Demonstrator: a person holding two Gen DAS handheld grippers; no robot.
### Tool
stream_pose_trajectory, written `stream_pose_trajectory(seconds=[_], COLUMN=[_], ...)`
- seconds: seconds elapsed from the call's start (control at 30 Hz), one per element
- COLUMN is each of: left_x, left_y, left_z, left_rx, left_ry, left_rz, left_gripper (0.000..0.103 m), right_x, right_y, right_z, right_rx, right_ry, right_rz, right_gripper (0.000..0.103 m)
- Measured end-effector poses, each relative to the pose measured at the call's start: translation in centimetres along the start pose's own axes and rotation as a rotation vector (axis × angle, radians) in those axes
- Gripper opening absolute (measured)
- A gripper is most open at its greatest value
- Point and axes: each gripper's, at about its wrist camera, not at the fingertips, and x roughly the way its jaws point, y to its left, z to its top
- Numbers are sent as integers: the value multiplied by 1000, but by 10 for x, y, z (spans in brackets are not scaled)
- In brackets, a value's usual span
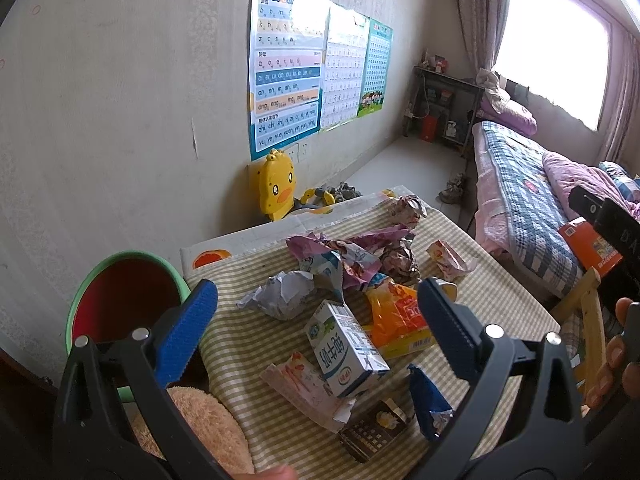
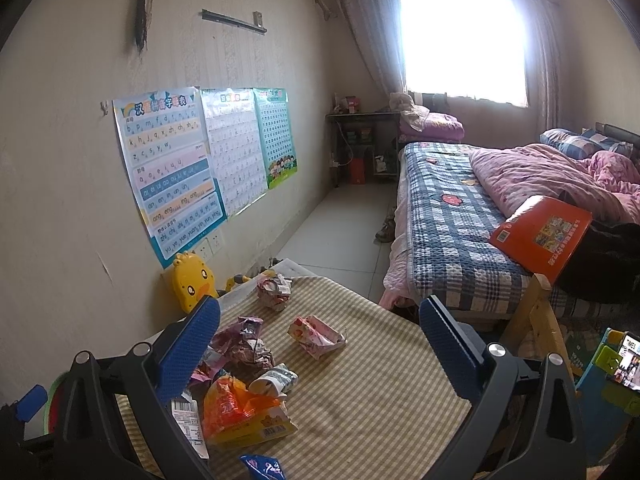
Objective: Collect trash
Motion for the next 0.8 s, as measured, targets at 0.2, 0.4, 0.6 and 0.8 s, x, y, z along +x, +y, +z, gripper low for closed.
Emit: stream_pose_trajectory(seconds=[0.2, 0.4, 0.6, 0.8], left_x=[1, -1, 3, 47], left_y=[1, 7, 16, 32], left_z=[1, 1, -9, -40], left_rx=[-7, -22, 4, -41], left_ry=[1, -10, 29, 244], left_rz=[7, 15, 14, -35], left_gripper=[98, 98, 98, 98], right_x=[1, 0, 10, 18], right_y=[2, 7, 13, 18], right_z=[0, 3, -4, -12], right_rx=[-2, -27, -80, -90], right_ry=[8, 41, 145, 206], right_rz=[0, 23, 49, 57], right_gripper=[95, 95, 95, 95])
